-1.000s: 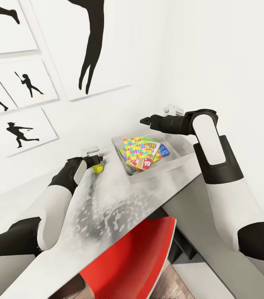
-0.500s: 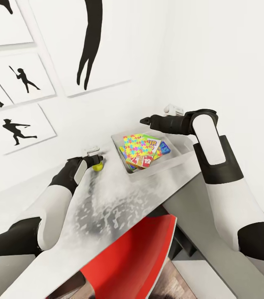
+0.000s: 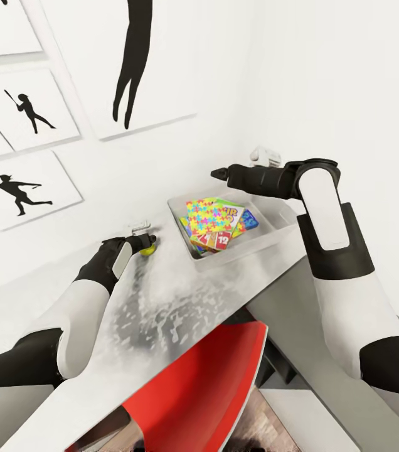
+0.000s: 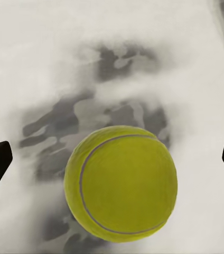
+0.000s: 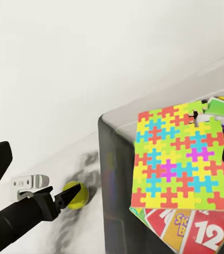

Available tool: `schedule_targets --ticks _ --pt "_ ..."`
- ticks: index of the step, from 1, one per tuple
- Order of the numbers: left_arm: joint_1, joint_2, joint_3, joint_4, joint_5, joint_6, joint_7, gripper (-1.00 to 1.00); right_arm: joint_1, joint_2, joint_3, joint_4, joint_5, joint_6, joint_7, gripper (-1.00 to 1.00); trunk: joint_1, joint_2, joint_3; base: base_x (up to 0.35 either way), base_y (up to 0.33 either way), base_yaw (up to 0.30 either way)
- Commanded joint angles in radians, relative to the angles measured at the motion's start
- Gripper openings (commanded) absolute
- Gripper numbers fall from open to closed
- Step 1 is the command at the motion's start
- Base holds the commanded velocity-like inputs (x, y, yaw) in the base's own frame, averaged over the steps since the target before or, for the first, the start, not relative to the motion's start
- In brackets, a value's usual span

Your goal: Put all the toys in the child's room - the three board games (two on the bed and one on the table), the two jigsaw puzzles on the table, and the tennis ball on the table - inside the toy box on the table in the child's room.

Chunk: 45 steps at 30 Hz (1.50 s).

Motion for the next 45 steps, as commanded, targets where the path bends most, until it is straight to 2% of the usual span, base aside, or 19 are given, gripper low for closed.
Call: schedule_targets --ticks 1,14,23,45 --pt "-0.001 -0.001 0.004 -0.002 0.005 0.006 0.003 1.0 -0.001 -0.001 0.002 -0.002 -0.009 0.001 -0.01 1.0 0.001 -0.002 -0.003 0.0 0.0 0.0" --pt "-0.001 -0.003 0.004 -0.002 0.006 0.006 0.003 1.0 0.0 -0.002 0.002 -0.005 -0.008 0.0 -0.01 1.0 0.001 -0.002 -0.021 0.0 0.0 0.0" --pt "-0.001 -0.005 -0.033 -0.003 0.007 0.004 0.003 1.0 0.001 -0.002 0.004 -0.005 -0.007 -0.001 -0.01 1.0 0.001 -0.002 -0.021 0.0 0.0 0.0" --pt "-0.001 -0.013 -0.04 -0.003 0.007 0.004 0.003 1.0 0.001 -0.001 0.005 -0.005 -0.007 -0.001 -0.01 1.0 0.001 -0.002 -0.021 0.0 0.0 0.0"
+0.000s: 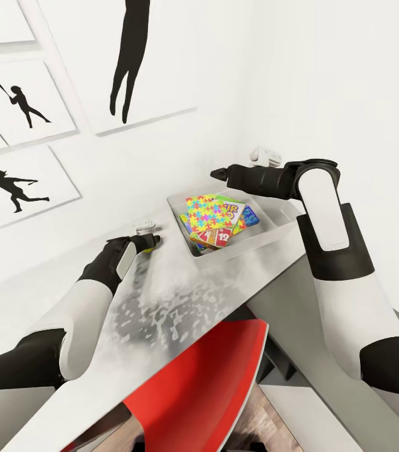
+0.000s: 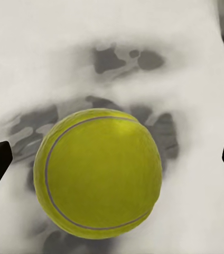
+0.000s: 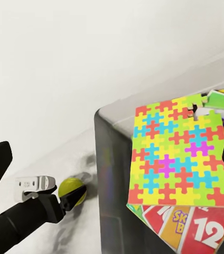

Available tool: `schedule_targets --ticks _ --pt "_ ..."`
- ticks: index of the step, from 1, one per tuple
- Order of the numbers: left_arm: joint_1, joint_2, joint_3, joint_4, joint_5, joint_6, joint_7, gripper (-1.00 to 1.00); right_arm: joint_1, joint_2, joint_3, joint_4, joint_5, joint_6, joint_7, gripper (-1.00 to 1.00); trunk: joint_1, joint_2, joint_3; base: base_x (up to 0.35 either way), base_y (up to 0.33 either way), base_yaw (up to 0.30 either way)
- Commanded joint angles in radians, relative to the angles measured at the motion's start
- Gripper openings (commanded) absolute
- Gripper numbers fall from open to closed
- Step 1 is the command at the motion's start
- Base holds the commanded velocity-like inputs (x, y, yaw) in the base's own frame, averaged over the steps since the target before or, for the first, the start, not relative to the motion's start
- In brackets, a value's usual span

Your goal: Put all the toys in the child's room - the three board games (two on the bed and one on the table), the two jigsaw puzzles on the table, and the tennis ball on the table - inside the toy box on the table in the child's room.

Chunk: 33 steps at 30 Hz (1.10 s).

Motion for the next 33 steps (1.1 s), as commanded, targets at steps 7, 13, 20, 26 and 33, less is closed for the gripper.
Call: schedule_targets --ticks 7,13,20,26,33 --pt "0.0 0.0 0.004 -0.002 0.005 0.006 0.003 1.0 -0.001 -0.001 0.002 -0.001 -0.009 0.001 -0.01 1.0 0.001 -0.002 -0.002 0.0 0.0 0.0" --pt "-0.001 0.0 0.004 -0.002 0.005 0.005 0.003 1.0 -0.001 -0.001 0.002 -0.001 -0.01 0.001 -0.01 1.0 0.001 -0.002 -0.007 0.0 0.0 0.0" --pt "0.0 0.0 0.004 -0.002 0.005 0.005 0.003 1.0 -0.001 -0.001 0.001 -0.001 -0.01 0.001 -0.009 1.0 0.001 -0.002 -0.013 0.0 0.0 0.0" --pt "0.0 0.0 0.004 -0.002 0.005 0.005 0.003 -1.0 -0.002 -0.001 0.002 -0.001 -0.009 0.001 -0.009 1.0 0.001 -0.002 -0.014 0.0 0.0 0.0" --pt "0.0 0.0 0.004 -0.002 0.005 0.004 0.003 -1.0 -0.001 -0.001 0.002 -0.001 -0.009 0.001 -0.01 1.0 0.001 -0.002 -0.014 0.0 0.0 0.0"
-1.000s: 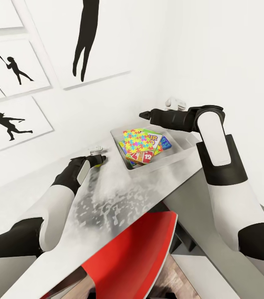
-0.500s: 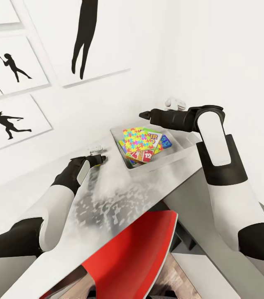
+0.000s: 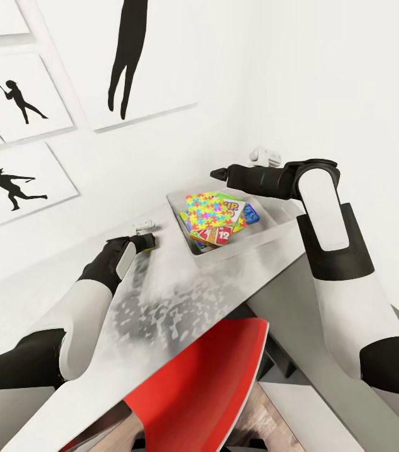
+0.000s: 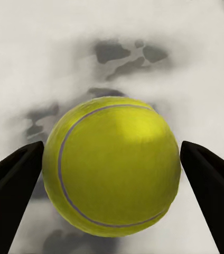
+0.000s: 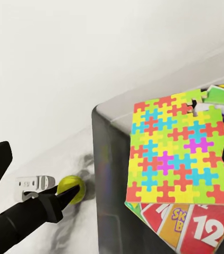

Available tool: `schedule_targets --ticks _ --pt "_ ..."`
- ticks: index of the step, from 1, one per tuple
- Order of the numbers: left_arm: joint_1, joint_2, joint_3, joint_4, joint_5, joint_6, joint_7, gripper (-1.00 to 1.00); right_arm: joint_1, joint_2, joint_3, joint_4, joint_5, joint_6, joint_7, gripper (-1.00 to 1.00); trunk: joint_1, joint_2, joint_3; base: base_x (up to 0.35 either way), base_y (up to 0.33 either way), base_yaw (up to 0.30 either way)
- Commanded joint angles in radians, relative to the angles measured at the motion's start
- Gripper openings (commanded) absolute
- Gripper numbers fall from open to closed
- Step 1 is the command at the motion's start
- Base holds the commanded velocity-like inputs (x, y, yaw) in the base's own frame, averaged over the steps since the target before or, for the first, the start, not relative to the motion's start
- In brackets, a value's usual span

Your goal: Put all the toys in the child's room - the three board games (two on the bed and one on the table), the two jigsaw puzzles on the table, and the tennis ball on the table - inside the toy box on the table in the child's room.

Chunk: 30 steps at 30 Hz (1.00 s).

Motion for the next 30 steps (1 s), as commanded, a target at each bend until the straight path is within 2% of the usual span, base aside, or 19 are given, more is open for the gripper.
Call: schedule_targets --ticks 1,22,30 --pt "0.0 -0.001 0.004 -0.002 0.003 0.006 0.003 -1.0 -0.001 -0.001 0.002 -0.001 -0.009 0.001 -0.01 1.0 0.001 -0.002 -0.002 0.0 0.0 0.0" --pt "0.0 0.003 0.006 -0.003 0.003 0.006 -0.003 -1.0 -0.001 -0.001 0.002 -0.001 -0.009 0.001 -0.011 1.0 0.001 -0.002 -0.001 0.0 0.0 0.0" --pt "0.0 0.004 0.006 -0.003 0.004 0.006 -0.007 -1.0 -0.001 -0.001 0.002 -0.001 -0.009 0.001 -0.01 1.0 0.001 -0.002 0.009 0.0 0.0 0.0"
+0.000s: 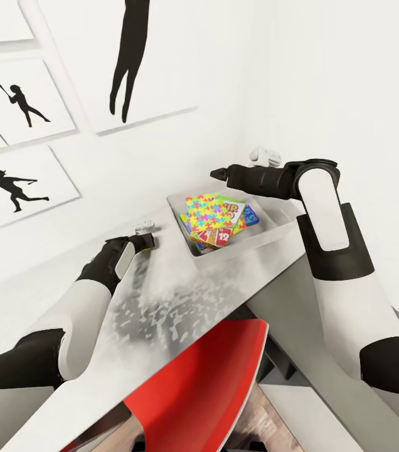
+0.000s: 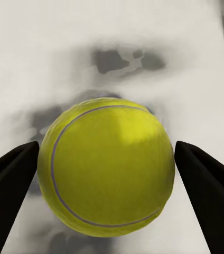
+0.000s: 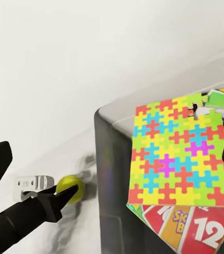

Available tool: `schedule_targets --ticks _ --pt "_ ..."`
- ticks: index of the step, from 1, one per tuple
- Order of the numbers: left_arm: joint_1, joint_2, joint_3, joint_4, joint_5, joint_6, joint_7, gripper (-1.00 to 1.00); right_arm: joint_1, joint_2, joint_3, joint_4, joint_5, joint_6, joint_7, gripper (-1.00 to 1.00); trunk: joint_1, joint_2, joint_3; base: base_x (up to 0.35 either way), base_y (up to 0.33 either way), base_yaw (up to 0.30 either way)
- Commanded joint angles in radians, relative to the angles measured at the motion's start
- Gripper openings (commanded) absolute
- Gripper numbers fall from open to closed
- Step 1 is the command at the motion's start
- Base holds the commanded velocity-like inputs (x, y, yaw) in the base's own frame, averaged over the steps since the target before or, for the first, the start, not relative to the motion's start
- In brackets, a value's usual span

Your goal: Put all the toys in the child's room - the three board games (two on the bed and one on the table), the two jigsaw puzzles on the table, and the tennis ball on the table - inside the toy box on the table in the child's room.

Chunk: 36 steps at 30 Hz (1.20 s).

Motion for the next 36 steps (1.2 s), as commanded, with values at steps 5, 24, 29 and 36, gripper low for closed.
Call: schedule_targets --ticks 5,24,29,36 --pt "0.0 0.0 0.004 -0.032 0.007 0.01 0.0 -1.0 -0.001 -0.001 0.002 -0.001 -0.009 0.001 -0.01 1.0 0.001 -0.002 0.006 0.0 0.0 0.0" --pt "0.0 0.022 0.018 -0.155 0.026 0.253 -0.038 -1.0 -0.001 -0.002 0.0 -0.001 -0.008 0.001 -0.011 1.0 0.001 -0.002 0.037 0.0 0.0 0.0" --pt "0.0 0.058 0.02 -0.213 0.081 0.388 -0.108 -1.0 -0.001 -0.002 0.0 -0.001 -0.007 0.001 -0.011 1.0 0.001 -0.002 0.045 0.0 0.0 0.0" --pt "0.0 0.079 0.021 -0.287 0.098 0.516 -0.131 -1.0 -0.001 -0.002 0.0 -0.001 -0.006 0.001 -0.011 1.0 0.001 -0.002 0.056 0.0 0.0 0.0"
